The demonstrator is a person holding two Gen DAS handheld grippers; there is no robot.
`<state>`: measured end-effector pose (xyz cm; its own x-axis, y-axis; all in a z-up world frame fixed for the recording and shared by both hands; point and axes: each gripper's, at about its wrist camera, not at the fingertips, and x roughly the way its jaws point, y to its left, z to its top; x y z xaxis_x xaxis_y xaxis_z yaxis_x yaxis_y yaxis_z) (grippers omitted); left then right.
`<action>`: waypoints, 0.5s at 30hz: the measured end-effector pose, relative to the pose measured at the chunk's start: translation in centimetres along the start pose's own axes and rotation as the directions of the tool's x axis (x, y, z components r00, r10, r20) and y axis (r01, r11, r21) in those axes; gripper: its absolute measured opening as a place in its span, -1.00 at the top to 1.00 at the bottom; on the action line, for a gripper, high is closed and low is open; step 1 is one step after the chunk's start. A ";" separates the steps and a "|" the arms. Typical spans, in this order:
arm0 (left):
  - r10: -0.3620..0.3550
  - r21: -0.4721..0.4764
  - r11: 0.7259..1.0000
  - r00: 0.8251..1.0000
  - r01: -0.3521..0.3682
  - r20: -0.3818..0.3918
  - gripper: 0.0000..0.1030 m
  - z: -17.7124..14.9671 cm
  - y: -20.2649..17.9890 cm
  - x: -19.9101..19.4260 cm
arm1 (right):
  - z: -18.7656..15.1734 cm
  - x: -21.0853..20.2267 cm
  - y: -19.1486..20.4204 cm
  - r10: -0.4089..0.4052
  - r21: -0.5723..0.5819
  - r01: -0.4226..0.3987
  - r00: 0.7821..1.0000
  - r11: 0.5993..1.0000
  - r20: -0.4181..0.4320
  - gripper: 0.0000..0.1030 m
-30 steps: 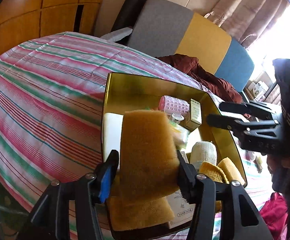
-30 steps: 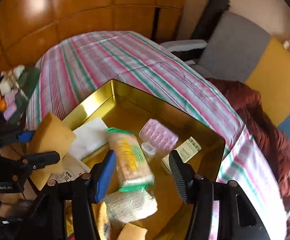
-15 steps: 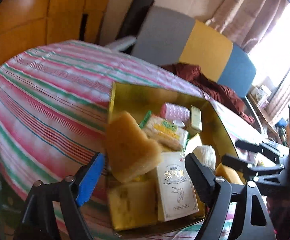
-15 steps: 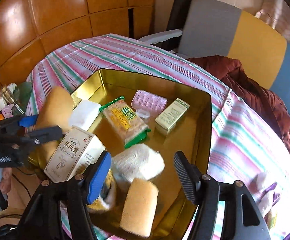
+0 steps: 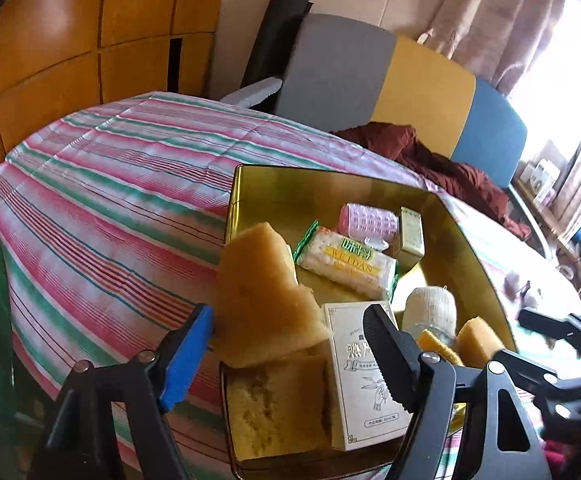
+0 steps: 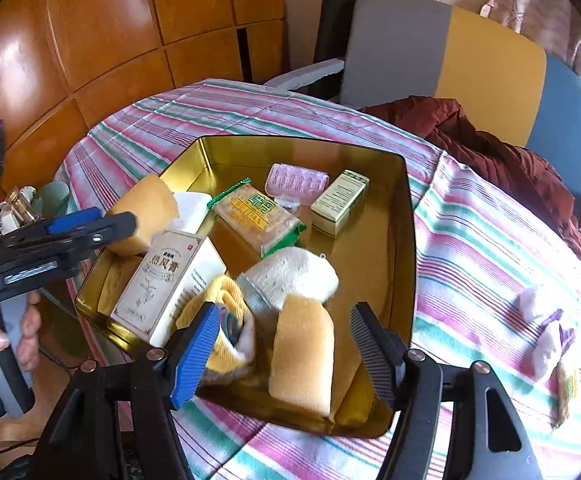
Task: Organize objects
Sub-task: 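Open both grippers in the tray and withdraw toward the remaining items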
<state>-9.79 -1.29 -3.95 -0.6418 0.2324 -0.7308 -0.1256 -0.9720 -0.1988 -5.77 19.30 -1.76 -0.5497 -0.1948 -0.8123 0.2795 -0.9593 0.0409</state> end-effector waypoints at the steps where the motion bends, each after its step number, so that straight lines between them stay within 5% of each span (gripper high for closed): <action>1: 0.003 0.007 1.000 1.000 -0.003 0.001 -0.51 -0.1 -0.2 0.0 | -0.2 -0.2 0.1 -0.007 0.000 0.007 1.000 1.000 0.004 -0.50; 15: 0.004 0.066 0.998 0.994 -0.011 0.106 -0.82 -0.5 -2.2 -4.7 | -1.6 -1.5 0.2 -0.054 0.033 0.052 0.998 0.998 0.040 -0.58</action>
<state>-6.14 -0.23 -0.39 -0.7192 0.2230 -0.6580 -0.1682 -0.9748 -0.1466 -3.62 19.76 -1.48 -0.5950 -0.1512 -0.7893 0.2239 -0.9745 0.0179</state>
